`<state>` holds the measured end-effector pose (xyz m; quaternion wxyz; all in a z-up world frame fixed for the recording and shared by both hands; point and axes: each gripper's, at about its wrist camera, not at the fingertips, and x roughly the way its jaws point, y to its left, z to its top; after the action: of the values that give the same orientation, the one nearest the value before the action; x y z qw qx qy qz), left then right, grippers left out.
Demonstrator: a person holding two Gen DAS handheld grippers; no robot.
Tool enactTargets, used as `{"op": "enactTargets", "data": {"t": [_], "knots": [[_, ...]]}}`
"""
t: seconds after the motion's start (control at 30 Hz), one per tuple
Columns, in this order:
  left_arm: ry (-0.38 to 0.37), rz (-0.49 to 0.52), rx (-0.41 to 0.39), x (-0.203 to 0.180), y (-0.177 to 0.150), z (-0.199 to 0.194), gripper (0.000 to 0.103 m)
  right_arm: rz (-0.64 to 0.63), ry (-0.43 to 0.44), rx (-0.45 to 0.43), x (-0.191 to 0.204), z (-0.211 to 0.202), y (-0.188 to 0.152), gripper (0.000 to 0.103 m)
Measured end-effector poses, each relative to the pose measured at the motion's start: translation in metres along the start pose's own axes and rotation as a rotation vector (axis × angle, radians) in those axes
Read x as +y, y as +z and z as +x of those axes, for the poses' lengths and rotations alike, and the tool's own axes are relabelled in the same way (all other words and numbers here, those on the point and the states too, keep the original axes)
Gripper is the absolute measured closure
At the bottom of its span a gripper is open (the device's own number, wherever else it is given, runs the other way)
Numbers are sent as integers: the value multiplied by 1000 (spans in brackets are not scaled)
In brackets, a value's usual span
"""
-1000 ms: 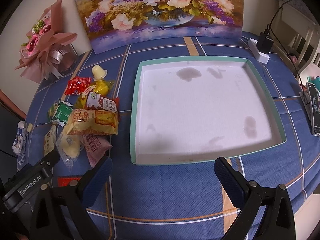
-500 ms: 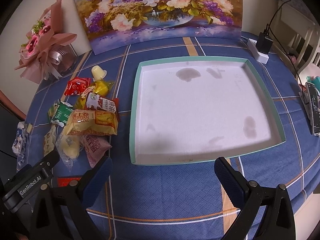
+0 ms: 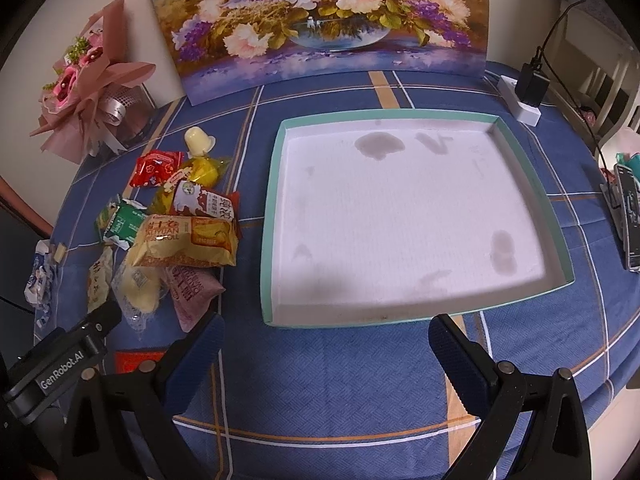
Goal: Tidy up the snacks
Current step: 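Move the left tool to the red packet while the right tool approaches the yellow Swiss roll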
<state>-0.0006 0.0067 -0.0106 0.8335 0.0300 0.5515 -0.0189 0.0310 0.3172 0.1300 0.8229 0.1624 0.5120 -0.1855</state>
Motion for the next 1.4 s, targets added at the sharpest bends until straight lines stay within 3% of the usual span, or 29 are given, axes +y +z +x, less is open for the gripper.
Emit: {"op": "enactTargets", "data": {"t": [0.27,0.53,0.77,0.93,1.07,1.27,1.4], "knots": [[-9,-82,64,27,-10,8,0,-39,40,19,14,6,-3,0],[-95,-87,223,28,-26,36,0,-90,101,106,40,28,-16,0],[-92,-57,342,20,-39,69,0,-100,88,148,45,39,-21,0],[-48,-6,331,10,-42,73,0,-91,80,153,41,40,-19,0],[-55,-18,317,8,-41,69,1,-91,77,158,41,41,-19,0],[-84,-27,287,15,-35,48,9,-83,97,164,44,44,-16,0],[-105,-67,252,30,-28,37,25,-74,117,160,46,45,-11,0]]}}
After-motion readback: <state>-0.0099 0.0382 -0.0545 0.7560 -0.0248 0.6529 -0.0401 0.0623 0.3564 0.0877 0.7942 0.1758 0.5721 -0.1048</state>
